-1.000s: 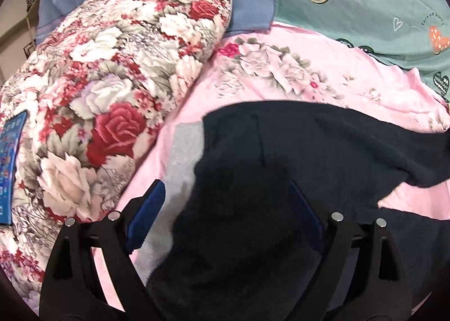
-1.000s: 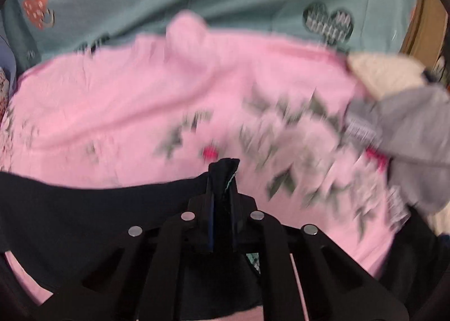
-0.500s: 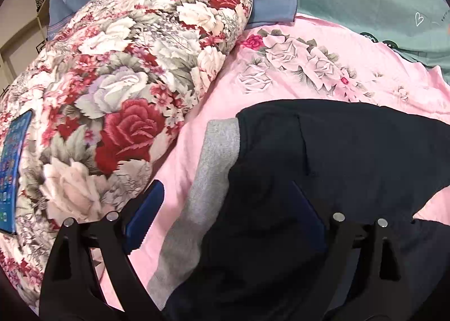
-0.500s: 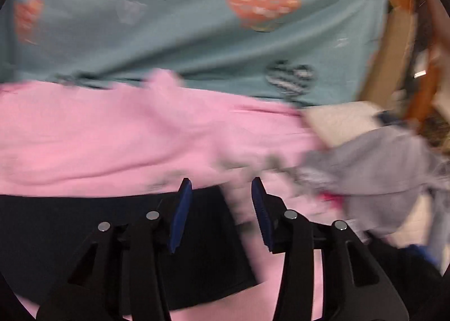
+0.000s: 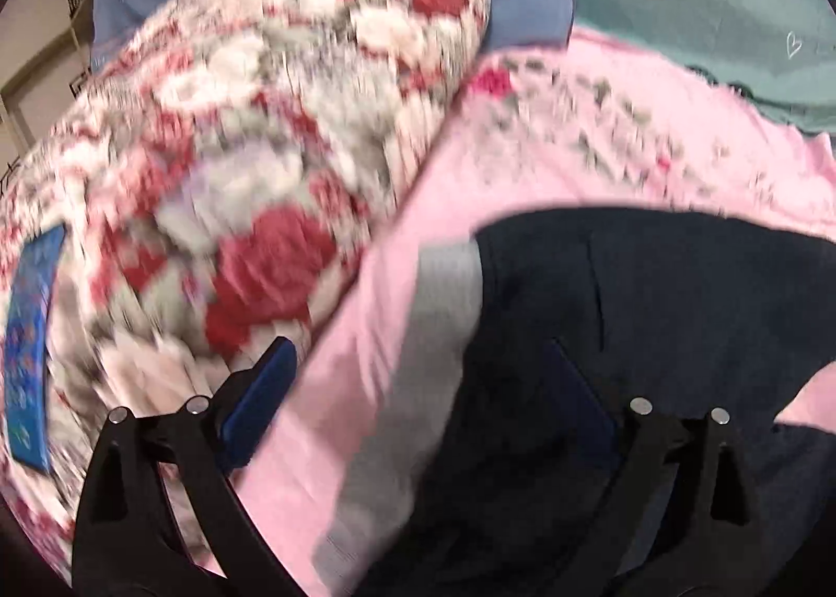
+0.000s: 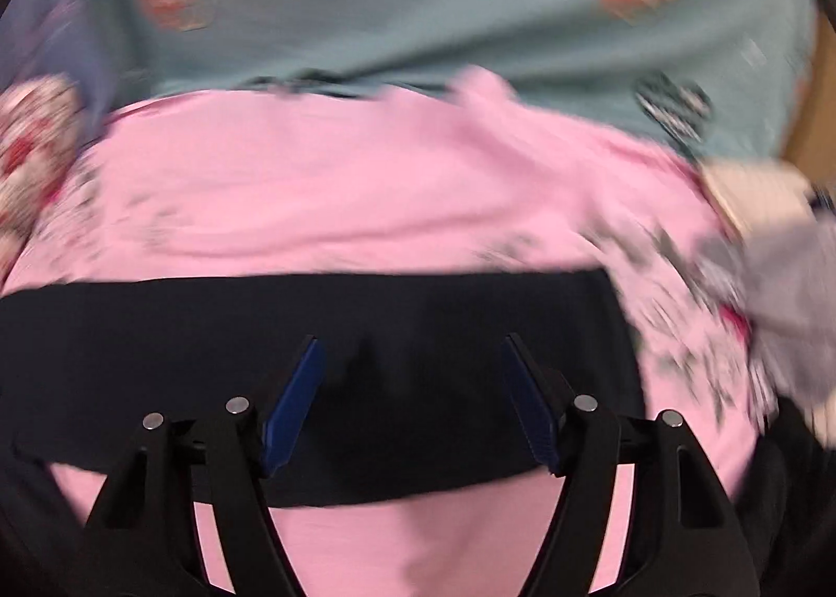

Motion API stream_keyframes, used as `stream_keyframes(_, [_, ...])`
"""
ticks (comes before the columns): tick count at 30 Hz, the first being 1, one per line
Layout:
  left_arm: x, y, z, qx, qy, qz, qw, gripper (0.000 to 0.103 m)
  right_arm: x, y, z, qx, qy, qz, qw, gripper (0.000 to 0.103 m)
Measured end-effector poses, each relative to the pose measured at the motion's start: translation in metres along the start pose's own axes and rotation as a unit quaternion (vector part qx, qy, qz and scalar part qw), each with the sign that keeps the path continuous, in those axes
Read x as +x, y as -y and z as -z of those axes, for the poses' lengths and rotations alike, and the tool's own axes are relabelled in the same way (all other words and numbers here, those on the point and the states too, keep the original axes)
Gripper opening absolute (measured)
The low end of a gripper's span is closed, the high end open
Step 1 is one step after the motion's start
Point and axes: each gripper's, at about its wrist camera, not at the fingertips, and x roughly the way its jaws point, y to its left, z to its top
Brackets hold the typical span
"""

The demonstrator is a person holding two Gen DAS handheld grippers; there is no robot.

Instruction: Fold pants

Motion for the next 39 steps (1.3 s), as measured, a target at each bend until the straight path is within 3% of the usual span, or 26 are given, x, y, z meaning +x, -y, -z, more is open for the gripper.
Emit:
stream_keyframes(5, [0.022, 0.004, -0.032, 0.002, 0.008, 0.004, 1.0000, 0.096, 0.018, -0.110, -0.033, -0.060, -0.018, -0.133, 0.989, 0.069])
stream_keyframes(8, [0.048, 0.018, -0.043, 0.033, -0.010, 0.030, 0.9989, 0.096, 0.033, -0.171, -0.045, -0.110, -0.015, -0.145, 0.983, 0.069])
stream_keyframes(11, [0.073, 0.024, -0.047, 0.044, -0.039, 0.039, 0.9975, 0.096, 0.053, -0.203, -0.050, -0.163, -0.030, -0.139, 0.976, 0.070])
stream_keyframes(14, [0.094, 0.026, -0.044, 0.037, -0.077, 0.070, 0.9939, 0.086, 0.074, -0.210, -0.049, -0.209, -0.047, -0.122, 0.969, 0.070])
stream_keyframes(15, [0.095, 0.026, -0.044, 0.035, -0.082, 0.087, 0.9922, 0.076, 0.080, -0.208, -0.048, -0.219, -0.055, -0.124, 0.966, 0.070])
stream_keyframes(17, [0.094, 0.029, -0.047, 0.046, -0.090, 0.103, 0.9896, 0.066, 0.086, -0.202, -0.050, -0.223, -0.066, -0.140, 0.962, 0.070])
stream_keyframes(18, [0.093, 0.032, -0.048, 0.061, -0.089, 0.111, 0.9879, 0.051, 0.087, -0.200, -0.052, -0.224, -0.067, -0.150, 0.961, 0.070])
stream_keyframes(19, [0.090, 0.038, -0.049, 0.086, -0.086, 0.123, 0.9849, 0.044, 0.089, -0.200, -0.053, -0.232, -0.068, -0.158, 0.957, 0.070])
stream_keyframes(24, [0.091, 0.048, -0.048, 0.130, -0.069, 0.118, 0.9821, 0.041, 0.096, -0.200, -0.053, -0.256, -0.092, -0.203, 0.941, 0.061])
stream_keyframes(25, [0.091, 0.048, -0.048, 0.129, -0.069, 0.120, 0.9819, 0.040, 0.095, -0.201, -0.054, -0.254, -0.091, -0.210, 0.940, 0.044])
stream_keyframes(26, [0.090, 0.047, -0.048, 0.125, -0.068, 0.122, 0.9823, 0.039, 0.093, -0.201, -0.054, -0.248, -0.095, -0.222, 0.938, 0.017])
stream_keyframes(27, [0.089, 0.045, -0.051, 0.120, -0.068, 0.121, 0.9830, 0.039, 0.090, -0.203, -0.054, -0.243, -0.100, -0.234, 0.936, 0.008])
stream_keyframes(31, [0.056, 0.034, -0.056, 0.097, -0.041, 0.123, 0.9868, 0.038, 0.063, -0.200, -0.052, -0.237, -0.070, -0.225, 0.943, 0.006])
stream_keyframes(35, [-0.013, 0.024, -0.054, 0.107, 0.019, 0.150, 0.9827, 0.038, -0.003, -0.160, -0.054, -0.189, -0.028, -0.281, 0.941, 0.006])
stream_keyframes(39, [-0.066, 0.017, -0.025, 0.131, 0.052, 0.167, 0.9758, 0.039, -0.065, -0.134, -0.023, -0.180, -0.019, -0.329, 0.927, 0.006])
